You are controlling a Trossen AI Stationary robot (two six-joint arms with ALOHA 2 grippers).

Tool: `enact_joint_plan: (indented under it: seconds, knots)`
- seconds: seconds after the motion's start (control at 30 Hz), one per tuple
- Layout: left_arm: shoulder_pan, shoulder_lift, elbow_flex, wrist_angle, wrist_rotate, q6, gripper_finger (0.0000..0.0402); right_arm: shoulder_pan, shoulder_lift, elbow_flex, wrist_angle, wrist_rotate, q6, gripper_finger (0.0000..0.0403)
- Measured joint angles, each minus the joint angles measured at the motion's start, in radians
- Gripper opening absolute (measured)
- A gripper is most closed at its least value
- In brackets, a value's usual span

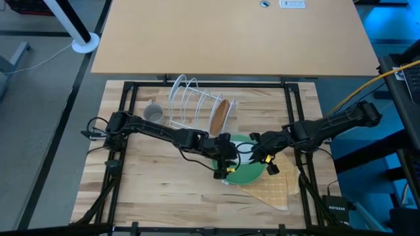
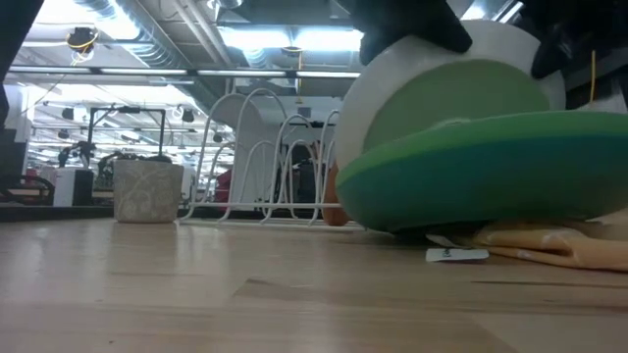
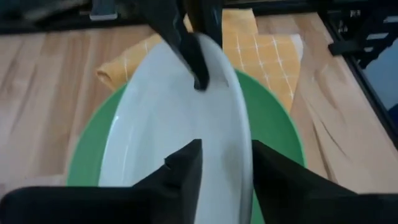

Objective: Sort dishes
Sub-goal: Put the white plate from the top of green plate onto the white dish rack

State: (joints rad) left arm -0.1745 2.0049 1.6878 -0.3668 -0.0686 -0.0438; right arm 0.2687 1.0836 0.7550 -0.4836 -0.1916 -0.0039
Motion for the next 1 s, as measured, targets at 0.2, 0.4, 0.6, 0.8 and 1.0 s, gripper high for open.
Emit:
enact_joint_plan:
  seconds: [0.2, 0.4, 0.6, 0.8, 1.0]
  knots:
    - [-0.007, 0.001, -0.001, -0.051, 0.009, -0.007, 0.0159, 0.0, -0.013, -0.001, 0.017, 0.008, 0.0, 0.0023]
    - [-0.013, 0.001, -0.002, -0.074, 0.01, 0.081, 0.0159, 0.0, -0.025, -0.003, 0.034, 0.015, 0.003, 0.0023]
    - [-0.013, 0.002, -0.003, -0.071, -0.017, 0.173, 0.0128, 0.0, -0.037, -0.003, 0.062, 0.017, 0.008, 0.0024]
    - [-0.013, 0.002, -0.003, -0.072, -0.055, 0.228, 0.0092, 0.0, -0.047, -0.003, 0.066, 0.018, 0.008, 0.0025]
    - [-0.013, 0.002, -0.004, -0.069, -0.065, 0.299, 0.0048, 0.0, -0.047, -0.003, 0.059, 0.025, 0.006, 0.0026]
